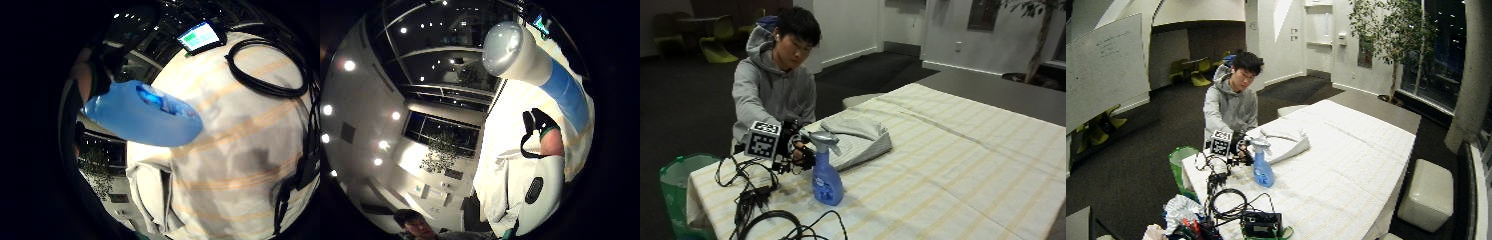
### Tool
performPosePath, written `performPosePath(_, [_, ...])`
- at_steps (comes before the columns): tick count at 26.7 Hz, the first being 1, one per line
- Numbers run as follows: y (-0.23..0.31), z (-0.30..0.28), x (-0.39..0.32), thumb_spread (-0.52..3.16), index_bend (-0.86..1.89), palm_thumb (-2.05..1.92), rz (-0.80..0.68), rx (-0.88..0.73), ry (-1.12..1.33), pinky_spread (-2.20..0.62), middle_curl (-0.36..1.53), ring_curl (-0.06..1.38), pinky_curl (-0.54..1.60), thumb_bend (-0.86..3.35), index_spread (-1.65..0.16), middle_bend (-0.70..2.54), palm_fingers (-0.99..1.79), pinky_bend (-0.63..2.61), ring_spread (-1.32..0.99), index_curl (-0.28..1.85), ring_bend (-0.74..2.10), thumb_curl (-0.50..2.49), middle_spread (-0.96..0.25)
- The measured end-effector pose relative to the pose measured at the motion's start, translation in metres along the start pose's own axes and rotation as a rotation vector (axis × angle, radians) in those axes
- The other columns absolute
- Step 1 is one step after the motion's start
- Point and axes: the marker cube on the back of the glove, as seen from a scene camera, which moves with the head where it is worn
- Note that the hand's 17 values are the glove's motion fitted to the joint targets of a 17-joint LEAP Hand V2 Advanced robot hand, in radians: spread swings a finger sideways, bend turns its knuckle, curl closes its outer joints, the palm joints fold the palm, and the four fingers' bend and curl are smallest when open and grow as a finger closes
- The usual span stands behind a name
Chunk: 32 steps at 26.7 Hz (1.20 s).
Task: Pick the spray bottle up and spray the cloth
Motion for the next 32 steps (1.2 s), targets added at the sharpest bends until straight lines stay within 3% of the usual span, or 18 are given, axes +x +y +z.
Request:
performPosePath(2, [0.019, -0.007, -0.004, 0.82, 0.14, 1.07, 0.176, -0.007, 0.015, 0.01, 0.44, 0.35, 0.34, 0.02, -0.23, 0.35, 0.84, 0.59, -0.05, 0.26, 0.62, 0.53, -0.04])
performPosePath(4, [0.027, -0.013, -0.006, 0.81, 0.18, 1.12, 0.243, 0.008, 0.025, -0.09, 0.44, 0.37, 0.35, 0.04, -0.22, 0.35, 1.03, 0.62, -0.08, 0.29, 0.63, 0.54, -0.05])
performPosePath(9, [0.032, -0.025, -0.008, 0.79, 0.21, 1.19, 0.241, 0.031, 0.028, -0.18, 0.48, 0.43, 0.39, 0.05, -0.21, 0.38, 1.24, 0.6, -0.11, 0.35, 0.67, 0.55, -0.08])
performPosePath(20, [0.04, -0.043, -0.011, 0.66, 0.18, 1.2, 0.23, 0.049, -0.019, -0.24, 0.51, 0.47, 0.43, -0.02, -0.21, 0.38, 1.22, 0.61, -0.15, 0.41, 0.67, 0.58, -0.11])
performPosePath(27, [0.036, -0.037, -0.011, 0.65, 0.08, 1.12, 0.244, 0.002, -0.009, -0.2, 0.49, 0.47, 0.44, -0.04, -0.22, 0.28, 0.87, 0.58, -0.14, 0.39, 0.61, 0.58, -0.1])
performPosePath(32, [0.037, -0.026, -0.009, 0.71, 0.08, 1.02, 0.248, -0.061, 0.02, 0.02, 0.46, 0.44, 0.47, -0.06, -0.24, 0.16, 0.21, 0.6, -0.07, 0.39, 0.41, 0.55, -0.06])
